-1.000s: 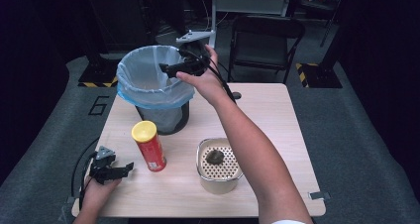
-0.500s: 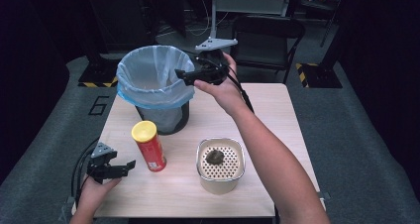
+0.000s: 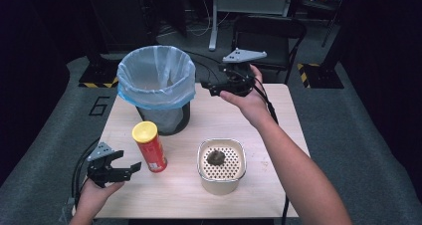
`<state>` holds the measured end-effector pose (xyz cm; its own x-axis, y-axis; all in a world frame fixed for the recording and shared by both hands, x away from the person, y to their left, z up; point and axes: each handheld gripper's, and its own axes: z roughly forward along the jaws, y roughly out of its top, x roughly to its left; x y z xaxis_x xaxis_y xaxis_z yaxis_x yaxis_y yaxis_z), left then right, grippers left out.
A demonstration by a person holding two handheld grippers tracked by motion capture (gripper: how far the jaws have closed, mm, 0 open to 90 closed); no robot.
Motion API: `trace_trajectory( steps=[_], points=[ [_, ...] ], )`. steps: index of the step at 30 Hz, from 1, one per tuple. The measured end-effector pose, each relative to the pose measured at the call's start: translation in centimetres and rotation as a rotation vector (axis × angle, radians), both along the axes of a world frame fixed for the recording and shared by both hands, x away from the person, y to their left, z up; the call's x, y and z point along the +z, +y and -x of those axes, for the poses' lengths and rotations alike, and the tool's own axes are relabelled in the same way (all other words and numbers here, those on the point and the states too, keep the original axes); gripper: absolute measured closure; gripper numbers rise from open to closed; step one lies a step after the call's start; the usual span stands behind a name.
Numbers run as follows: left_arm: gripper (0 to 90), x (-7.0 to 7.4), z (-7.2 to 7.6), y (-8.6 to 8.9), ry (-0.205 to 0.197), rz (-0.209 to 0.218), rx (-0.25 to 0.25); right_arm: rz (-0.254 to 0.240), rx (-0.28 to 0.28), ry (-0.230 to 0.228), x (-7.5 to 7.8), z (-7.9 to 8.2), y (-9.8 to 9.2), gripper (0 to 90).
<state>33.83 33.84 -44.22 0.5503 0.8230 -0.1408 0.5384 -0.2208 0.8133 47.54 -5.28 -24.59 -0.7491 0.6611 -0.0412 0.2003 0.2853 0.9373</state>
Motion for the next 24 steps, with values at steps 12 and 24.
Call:
trace_trajectory(
  steps=[12,24],
  points=[
    [14.5,-1.3,-1.8,-3.0,0.009,0.011,-0.056,0.017,-0.034,0.037,-2.6,0.8,-4.1,20.3],
    [14.8,-2.6,-3.2,-4.3,-0.005,0.002,-0.035,0.029,-0.061,0.044,-4.4,2.0,-7.2,20.3]
  ],
)
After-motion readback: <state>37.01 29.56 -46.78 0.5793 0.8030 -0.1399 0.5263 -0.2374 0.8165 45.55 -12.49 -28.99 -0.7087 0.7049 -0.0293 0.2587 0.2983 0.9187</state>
